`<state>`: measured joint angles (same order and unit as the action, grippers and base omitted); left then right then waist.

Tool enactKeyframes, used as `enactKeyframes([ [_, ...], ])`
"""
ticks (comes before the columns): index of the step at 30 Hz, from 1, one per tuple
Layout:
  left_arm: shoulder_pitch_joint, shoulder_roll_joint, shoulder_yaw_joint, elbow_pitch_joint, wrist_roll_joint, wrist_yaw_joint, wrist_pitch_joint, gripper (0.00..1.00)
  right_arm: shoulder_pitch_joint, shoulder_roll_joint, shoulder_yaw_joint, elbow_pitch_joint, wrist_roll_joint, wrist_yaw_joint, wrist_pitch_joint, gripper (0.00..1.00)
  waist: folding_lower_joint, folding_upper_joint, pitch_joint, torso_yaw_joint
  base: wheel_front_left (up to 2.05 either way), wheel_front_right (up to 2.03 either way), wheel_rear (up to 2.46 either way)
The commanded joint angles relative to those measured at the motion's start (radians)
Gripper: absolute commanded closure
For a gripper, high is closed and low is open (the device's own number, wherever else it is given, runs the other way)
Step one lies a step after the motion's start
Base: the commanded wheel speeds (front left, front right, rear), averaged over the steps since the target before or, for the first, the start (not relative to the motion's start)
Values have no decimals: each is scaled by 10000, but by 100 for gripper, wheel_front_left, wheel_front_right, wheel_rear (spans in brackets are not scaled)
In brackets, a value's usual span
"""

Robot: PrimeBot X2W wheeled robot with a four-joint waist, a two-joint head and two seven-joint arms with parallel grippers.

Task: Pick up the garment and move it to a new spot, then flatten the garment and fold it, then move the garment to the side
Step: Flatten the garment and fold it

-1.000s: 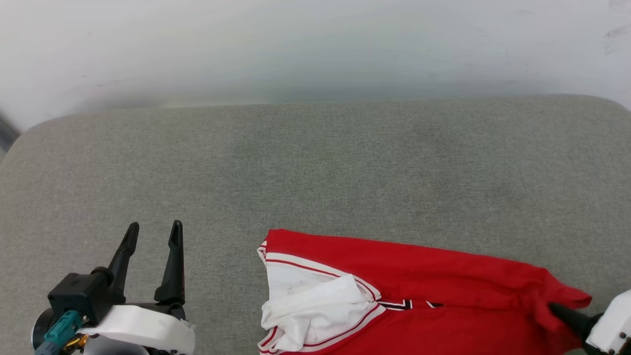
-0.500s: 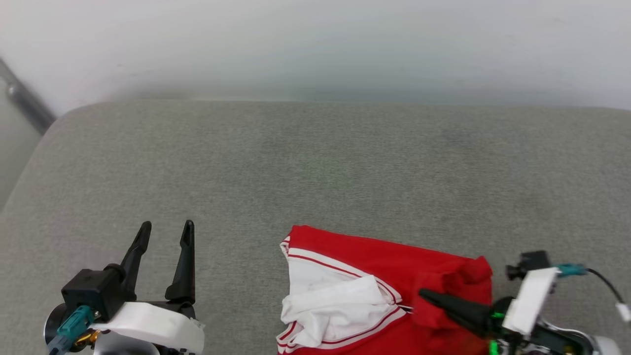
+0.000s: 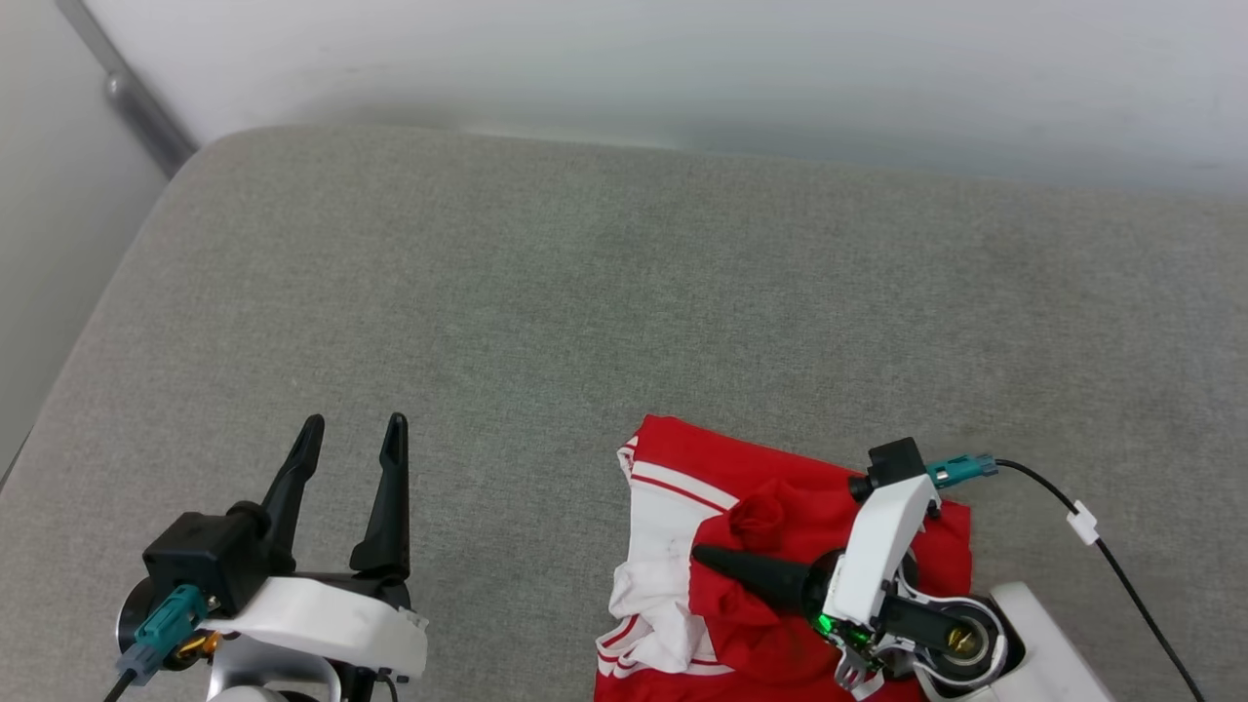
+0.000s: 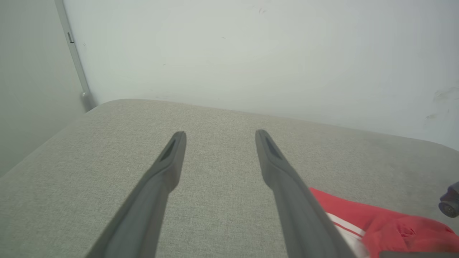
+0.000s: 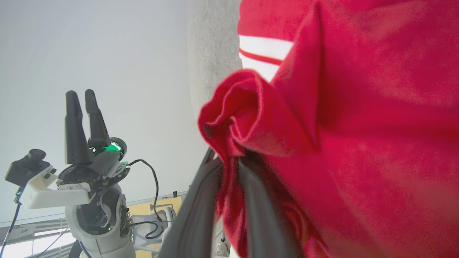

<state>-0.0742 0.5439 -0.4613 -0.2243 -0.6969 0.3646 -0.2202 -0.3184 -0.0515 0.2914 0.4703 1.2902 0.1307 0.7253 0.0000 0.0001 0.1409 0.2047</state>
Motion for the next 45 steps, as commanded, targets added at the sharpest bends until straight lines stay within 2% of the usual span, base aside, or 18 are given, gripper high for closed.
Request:
enactKeyframes([
  [1,-192,-85,13,42,54,-27,-61,0,-162,17,145,151,-43,0,-127,22,0,-1,172,130,0,0,0],
  [2,-205,-99,16,84,52,-46,-89,0,-234,11,243,247,-54,0,-235,0,0,-1,210,145,0,0,0],
  [7,-196,-173,42,243,42,-106,-150,0,-454,11,809,155,-259,0,-498,0,0,-1,252,63,0,0,0],
  [11,-210,-101,59,307,72,-109,-173,0,-625,-137,1203,-716,-856,0,-807,0,0,-1,157,-143,0,0,0],
  [16,-135,-26,71,343,77,-40,-101,0,-516,-1007,1920,-1981,-2827,0,-1637,0,0,-1,-64,-446,0,0,0],
  [19,6,7,97,343,73,56,-88,0,-327,-1655,1813,-2287,-4675,0,-2430,0,0,-1,-211,-654,0,0,0],
  [22,120,33,140,356,36,149,-88,0,3,-1895,1115,-2443,-6298,0,-3127,0,0,-1,-354,-874,0,0,0],
  [27,303,49,216,438,-12,222,-127,0,909,-1966,-808,-2952,-8425,0,-3885,0,0,-1,-477,-1206,0,0,0],
  [34,504,-14,367,579,-25,323,-233,0,2060,-1256,-3250,-4325,-9978,0,-4973,0,0,-1,-675,-1591,0,0,0],
  [39,746,-9,513,548,100,474,-299,0,2584,-862,-3832,-5277,-10408,-2,-5927,0,0,-1,-951,-1781,0,0,0],
  [45,1043,8,576,554,76,532,-325,0,3031,-755,-3560,-5904,-10681,-2,-6325,0,0,-1,-1227,-1877,0,0,0],
])
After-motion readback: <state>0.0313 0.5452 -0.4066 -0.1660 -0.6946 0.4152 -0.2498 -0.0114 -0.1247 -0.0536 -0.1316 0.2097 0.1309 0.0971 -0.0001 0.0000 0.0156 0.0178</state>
